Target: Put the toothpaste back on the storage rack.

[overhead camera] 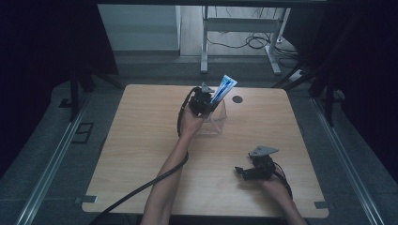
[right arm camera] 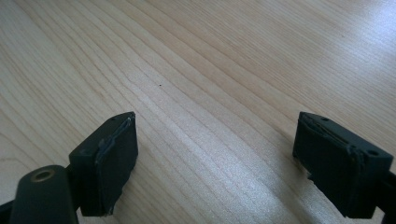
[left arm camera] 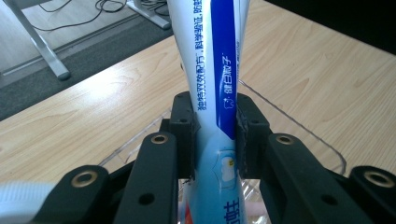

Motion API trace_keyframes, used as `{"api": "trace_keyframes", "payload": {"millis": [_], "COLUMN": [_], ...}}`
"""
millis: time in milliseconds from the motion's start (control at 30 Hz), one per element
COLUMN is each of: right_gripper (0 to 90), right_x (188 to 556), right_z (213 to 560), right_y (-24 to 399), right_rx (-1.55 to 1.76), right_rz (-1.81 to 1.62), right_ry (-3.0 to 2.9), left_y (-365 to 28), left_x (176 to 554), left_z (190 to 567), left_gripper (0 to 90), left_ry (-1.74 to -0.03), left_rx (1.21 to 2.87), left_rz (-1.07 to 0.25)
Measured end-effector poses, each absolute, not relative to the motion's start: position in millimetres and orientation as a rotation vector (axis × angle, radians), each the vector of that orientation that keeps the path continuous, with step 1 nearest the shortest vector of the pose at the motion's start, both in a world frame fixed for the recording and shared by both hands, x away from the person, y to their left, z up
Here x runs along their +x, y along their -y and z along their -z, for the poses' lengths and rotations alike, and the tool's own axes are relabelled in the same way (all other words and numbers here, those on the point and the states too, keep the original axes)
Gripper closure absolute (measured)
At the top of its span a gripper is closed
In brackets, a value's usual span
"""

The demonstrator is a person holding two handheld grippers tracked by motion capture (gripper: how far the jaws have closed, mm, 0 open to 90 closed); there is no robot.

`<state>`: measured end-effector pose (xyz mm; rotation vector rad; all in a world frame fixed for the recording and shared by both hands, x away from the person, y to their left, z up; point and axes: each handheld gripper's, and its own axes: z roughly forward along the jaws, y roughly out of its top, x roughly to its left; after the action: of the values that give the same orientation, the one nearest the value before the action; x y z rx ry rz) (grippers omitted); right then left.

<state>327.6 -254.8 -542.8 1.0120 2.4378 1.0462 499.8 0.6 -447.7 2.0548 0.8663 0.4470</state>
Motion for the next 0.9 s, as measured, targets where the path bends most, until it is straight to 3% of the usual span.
{"api": "trace_keyframes", "payload": {"millis": [900], "right_gripper": [14.0], "right_x": [327.6], "right_z": [542.8], "right_y": [254.8], "right_rx": [1.012], "right_rz": [-1.046], "right_ry": [-2.438], "left_y": [-6.5], "left_x": [497.9], "left_z": [445.0], "left_gripper": [68.3], "left_ry": [-0.902], "left_rx": [2.118], "left_rz": [-0.36]}}
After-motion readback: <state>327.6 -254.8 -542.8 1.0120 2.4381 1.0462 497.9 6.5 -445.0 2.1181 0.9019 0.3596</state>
